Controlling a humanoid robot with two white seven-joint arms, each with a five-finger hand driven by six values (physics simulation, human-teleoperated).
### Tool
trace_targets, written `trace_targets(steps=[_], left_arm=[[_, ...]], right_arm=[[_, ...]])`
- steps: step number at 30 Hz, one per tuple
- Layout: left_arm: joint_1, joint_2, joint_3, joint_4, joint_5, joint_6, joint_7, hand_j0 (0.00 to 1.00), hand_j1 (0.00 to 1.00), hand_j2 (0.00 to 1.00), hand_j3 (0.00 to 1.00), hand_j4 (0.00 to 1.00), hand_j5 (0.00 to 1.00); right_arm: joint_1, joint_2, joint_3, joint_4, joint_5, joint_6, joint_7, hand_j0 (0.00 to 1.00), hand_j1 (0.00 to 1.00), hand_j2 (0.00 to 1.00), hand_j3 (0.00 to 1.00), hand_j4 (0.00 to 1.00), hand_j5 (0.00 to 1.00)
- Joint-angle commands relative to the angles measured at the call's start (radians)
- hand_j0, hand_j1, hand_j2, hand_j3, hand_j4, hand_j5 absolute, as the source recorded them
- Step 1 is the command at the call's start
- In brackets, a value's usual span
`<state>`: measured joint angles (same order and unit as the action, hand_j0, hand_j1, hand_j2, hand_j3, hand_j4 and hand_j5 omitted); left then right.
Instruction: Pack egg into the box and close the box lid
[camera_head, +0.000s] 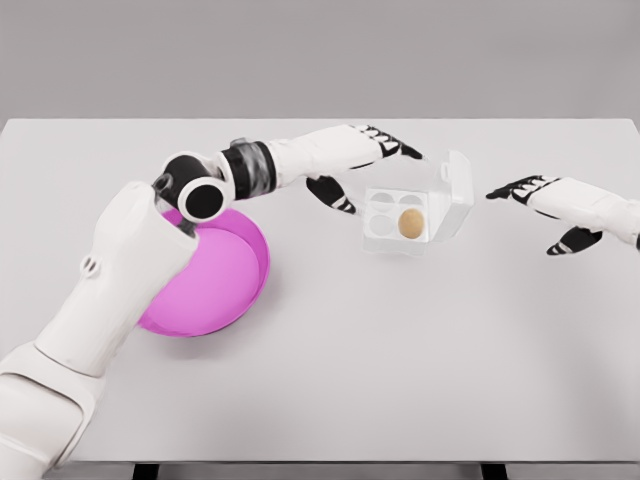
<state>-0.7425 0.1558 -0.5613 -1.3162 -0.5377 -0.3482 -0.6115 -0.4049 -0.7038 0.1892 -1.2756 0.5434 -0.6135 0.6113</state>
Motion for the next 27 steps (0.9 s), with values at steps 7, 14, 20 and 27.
trace_targets(steps=[7,14,20,27], left_arm=[[0.081,0.490,0.126,-0.414,0.462,-0.130,0.001,1.00,1.00,1.00,1.00,1.00,1.00],[0.365,0.760,0.400,-0.348,0.772,-0.263,0.001,1.00,1.00,1.00,1.00,1.00,1.00],[0.476,0.755,0.440,-0.210,0.817,-0.263,0.001,1.00,1.00,1.00,1.00,1.00,1.00],[0.491,0.751,0.440,-0.206,0.800,-0.263,0.001,1.00,1.00,1.00,1.00,1.00,1.00]], right_arm=[[-0.005,0.003,0.013,-0.060,-0.005,0.003,0.000,1.00,1.00,1.00,1.00,1.00,1.00],[-0.005,0.007,0.036,-0.125,-0.005,0.003,0.000,1.00,1.00,1.00,1.00,1.00,1.00],[-0.005,0.021,0.044,-0.177,-0.005,0.003,0.000,1.00,1.00,1.00,1.00,1.00,1.00],[-0.015,0.060,0.079,-0.219,-0.005,0.003,0.000,1.00,1.00,1.00,1.00,1.00,1.00]])
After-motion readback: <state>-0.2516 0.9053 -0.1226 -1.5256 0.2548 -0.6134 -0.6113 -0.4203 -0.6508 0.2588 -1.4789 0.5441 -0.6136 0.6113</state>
